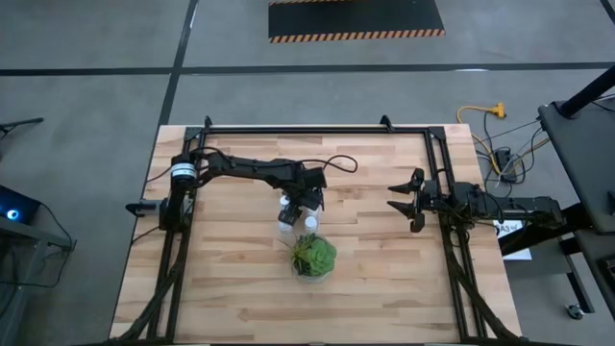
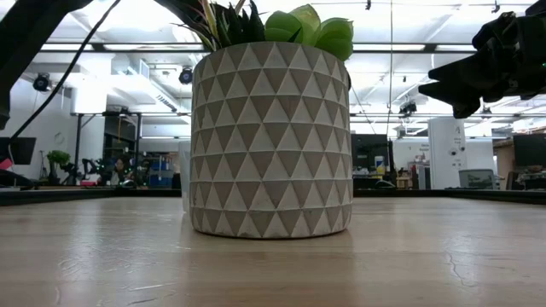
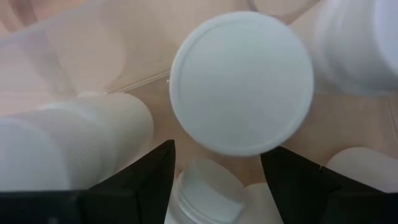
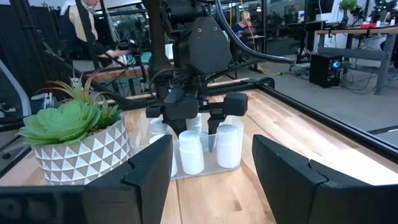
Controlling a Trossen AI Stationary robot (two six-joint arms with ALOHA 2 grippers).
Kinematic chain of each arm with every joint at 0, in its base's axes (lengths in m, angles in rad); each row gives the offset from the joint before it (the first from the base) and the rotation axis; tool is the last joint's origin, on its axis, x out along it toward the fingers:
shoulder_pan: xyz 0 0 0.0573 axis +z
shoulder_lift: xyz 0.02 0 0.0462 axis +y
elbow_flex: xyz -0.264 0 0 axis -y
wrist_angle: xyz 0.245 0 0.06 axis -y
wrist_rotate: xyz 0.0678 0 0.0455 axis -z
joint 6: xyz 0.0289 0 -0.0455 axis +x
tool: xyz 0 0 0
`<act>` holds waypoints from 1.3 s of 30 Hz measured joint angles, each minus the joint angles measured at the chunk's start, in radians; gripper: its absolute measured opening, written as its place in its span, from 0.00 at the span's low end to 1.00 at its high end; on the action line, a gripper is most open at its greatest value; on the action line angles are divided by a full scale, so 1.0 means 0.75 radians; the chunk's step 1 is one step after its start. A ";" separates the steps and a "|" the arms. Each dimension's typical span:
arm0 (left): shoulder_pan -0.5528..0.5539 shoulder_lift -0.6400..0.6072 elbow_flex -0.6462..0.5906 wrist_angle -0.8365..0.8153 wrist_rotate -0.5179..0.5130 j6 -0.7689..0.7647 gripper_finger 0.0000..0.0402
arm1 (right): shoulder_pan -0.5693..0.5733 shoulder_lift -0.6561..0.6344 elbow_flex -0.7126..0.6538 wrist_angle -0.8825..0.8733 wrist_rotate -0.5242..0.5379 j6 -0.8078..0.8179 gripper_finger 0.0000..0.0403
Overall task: Pick and place pill bottles into a basket
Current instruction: Put the white pill bottle into the transparent bin
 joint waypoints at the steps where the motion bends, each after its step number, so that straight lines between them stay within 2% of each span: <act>1: 0.000 0.000 0.000 0.000 0.000 0.000 0.55 | 0.000 0.000 0.000 0.000 0.001 0.000 0.52; 14: -0.008 -0.075 0.009 -0.027 0.010 -0.006 0.55 | 0.000 0.001 0.000 0.000 0.000 0.000 0.52; 26: -0.008 -0.080 0.141 -0.154 0.020 -0.006 0.55 | 0.000 0.001 0.000 0.000 0.001 0.000 0.52; 33: -0.008 -0.080 0.235 -0.320 0.055 0.001 0.55 | 0.000 0.001 0.000 0.000 0.001 0.000 0.52; 39: -0.008 -0.086 0.251 -0.356 0.065 0.004 0.55 | 0.000 0.001 0.000 0.000 0.001 0.000 0.52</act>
